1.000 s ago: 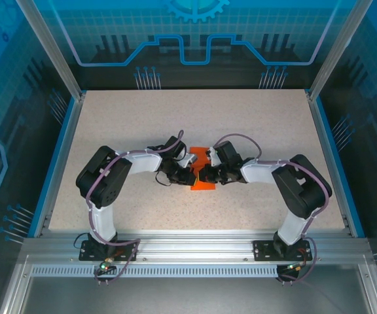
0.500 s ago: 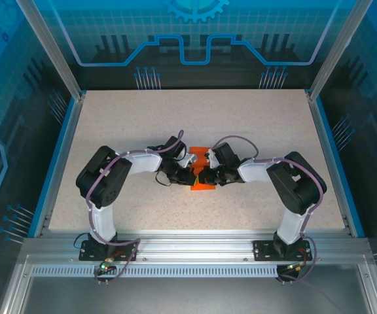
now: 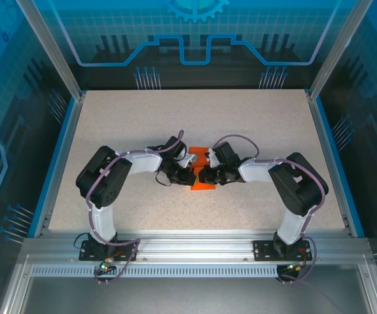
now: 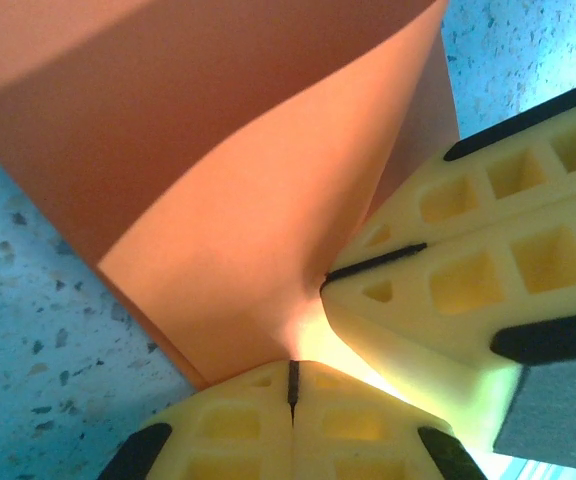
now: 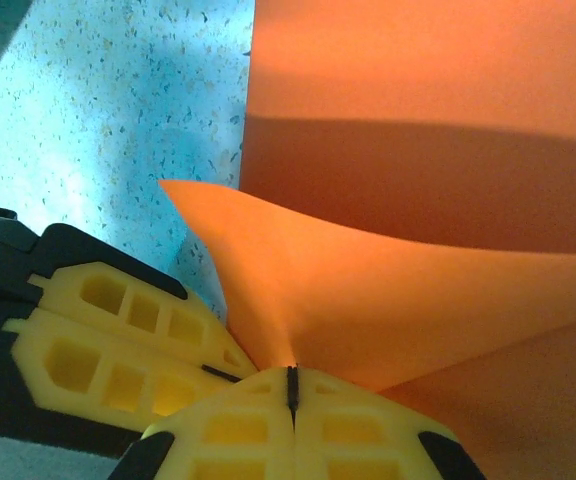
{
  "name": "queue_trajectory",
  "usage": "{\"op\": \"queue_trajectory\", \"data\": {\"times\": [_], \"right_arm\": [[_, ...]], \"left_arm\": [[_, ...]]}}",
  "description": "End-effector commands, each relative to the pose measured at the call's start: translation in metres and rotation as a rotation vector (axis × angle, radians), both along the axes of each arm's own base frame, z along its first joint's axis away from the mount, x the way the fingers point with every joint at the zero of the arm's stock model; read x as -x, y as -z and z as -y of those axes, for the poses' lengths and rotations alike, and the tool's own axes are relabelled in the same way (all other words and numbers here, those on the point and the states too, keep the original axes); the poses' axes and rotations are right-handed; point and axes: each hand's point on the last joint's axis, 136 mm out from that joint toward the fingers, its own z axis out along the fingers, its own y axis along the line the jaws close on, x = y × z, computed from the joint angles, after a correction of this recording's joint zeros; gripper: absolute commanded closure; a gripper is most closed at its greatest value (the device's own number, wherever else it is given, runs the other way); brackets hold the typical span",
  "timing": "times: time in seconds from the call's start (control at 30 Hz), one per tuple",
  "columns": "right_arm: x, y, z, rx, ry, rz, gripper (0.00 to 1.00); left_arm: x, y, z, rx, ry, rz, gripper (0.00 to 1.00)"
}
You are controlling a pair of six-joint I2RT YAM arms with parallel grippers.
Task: Fold a paper plane with a square sheet of paper (fold left side to right side)
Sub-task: Fold the triangle a second time at the center of the table.
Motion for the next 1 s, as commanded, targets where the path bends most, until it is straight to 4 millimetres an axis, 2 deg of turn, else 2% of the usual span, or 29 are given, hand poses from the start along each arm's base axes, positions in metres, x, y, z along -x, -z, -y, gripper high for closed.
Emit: {"op": "queue_trajectory", "data": {"times": [0.0,0.17,0.53,0.97], "right_arm": [[-0.008,-0.018,-0.005,-0.020,-0.002,0.045,0.98],[-0.010,-0.015,-0.007,-0.019,-0.004,0.035,0.98],[-0.005,0.008,-0.002,0.034,-0.004,-0.014,0.98],[-0.004,0.030,0.021,0.155,0.015,-0.028,0.98]], "left_arm": [[0.017,0.028,-0.016,-0.122,0.018,-0.040,0.98],[0.017,0.028,-0.016,-0.122,0.021,-0.039,0.98],[0.017,0.027,-0.016,-0.124,0.020,-0.036,0.98],[0.018,0.030,-0.018,-0.137,0.020,-0.040,0.97]]}}
